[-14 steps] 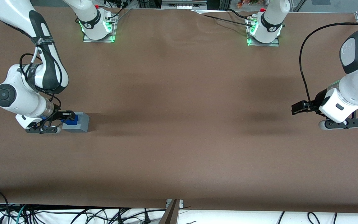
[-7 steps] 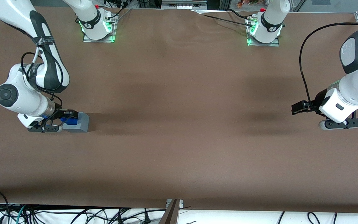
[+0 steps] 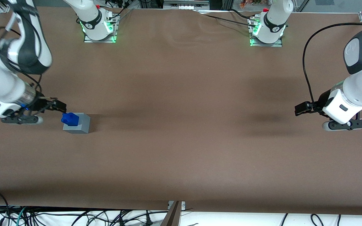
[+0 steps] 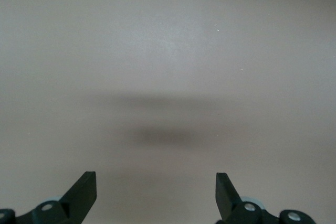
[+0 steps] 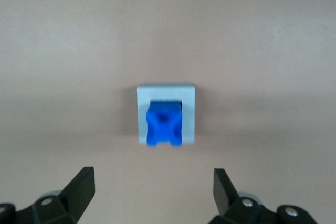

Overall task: Insert blue part into gray base with right arm
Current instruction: 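Open the right gripper and withdraw it from the blue block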

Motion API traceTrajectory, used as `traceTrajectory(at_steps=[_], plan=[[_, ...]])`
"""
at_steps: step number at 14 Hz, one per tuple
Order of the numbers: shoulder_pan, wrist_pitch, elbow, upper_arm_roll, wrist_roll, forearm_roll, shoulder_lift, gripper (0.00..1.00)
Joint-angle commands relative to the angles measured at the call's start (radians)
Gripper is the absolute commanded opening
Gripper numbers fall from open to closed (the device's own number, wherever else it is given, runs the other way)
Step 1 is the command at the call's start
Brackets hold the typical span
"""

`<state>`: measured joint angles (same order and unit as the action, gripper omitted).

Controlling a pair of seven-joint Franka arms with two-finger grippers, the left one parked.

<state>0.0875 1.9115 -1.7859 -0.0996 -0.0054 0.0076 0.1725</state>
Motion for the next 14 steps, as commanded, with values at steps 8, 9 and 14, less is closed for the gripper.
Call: traceTrajectory(at_steps=[8,9,14], plan=[[0.001,-0.361,0.295,0.015,0.002,0.051,-0.013,1.00],[0.001,-0.359,0.295,0.015,-0.001,0.051,-0.013,1.00],[0.001,-0.345,0.292,0.015,-0.005,0.038,-0.011,1.00]])
